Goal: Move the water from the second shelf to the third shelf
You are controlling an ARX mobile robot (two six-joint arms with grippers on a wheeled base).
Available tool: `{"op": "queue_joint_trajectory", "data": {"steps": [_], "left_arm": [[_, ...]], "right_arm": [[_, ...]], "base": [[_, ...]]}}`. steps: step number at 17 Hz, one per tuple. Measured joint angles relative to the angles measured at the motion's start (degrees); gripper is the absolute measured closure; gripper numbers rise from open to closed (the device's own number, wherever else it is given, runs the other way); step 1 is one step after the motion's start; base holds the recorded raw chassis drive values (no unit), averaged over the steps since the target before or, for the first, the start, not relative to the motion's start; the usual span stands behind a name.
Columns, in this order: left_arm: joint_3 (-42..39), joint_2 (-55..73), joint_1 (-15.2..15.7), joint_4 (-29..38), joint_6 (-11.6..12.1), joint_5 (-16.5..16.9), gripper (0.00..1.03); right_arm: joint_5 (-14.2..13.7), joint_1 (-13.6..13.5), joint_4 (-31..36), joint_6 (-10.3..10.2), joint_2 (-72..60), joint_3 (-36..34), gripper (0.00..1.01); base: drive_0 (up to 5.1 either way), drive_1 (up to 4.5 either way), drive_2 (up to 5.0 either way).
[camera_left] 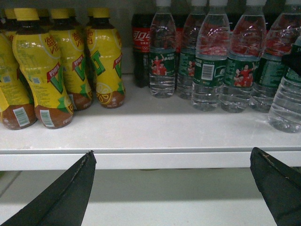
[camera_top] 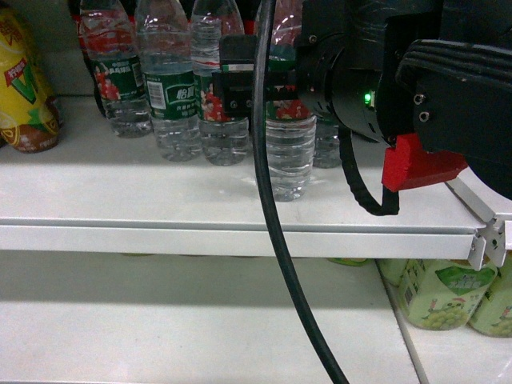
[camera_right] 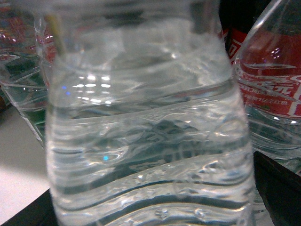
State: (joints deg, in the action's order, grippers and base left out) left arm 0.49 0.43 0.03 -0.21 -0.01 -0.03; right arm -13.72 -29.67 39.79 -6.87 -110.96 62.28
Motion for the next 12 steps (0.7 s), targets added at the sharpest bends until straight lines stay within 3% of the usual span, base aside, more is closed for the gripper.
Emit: {"op": "queue_joint_trajectory", "data": {"steps": [7,12], "left_arm": [[0.0,0.0,0.0,0.0,0.0,0.0,0.05],[0.0,0.0,0.0,0.0,0.0,0.0,0.05]], "right_arm": [[-1.3,-0.3,-1.7,-1.2,-1.1,3.0,0.05],[-1.3,-0.5,-2.0,-1.7,-1.1,3.1,0.51]], "base": [[0.0,0.00,0.0],[0.0,0.00,0.0]]}}
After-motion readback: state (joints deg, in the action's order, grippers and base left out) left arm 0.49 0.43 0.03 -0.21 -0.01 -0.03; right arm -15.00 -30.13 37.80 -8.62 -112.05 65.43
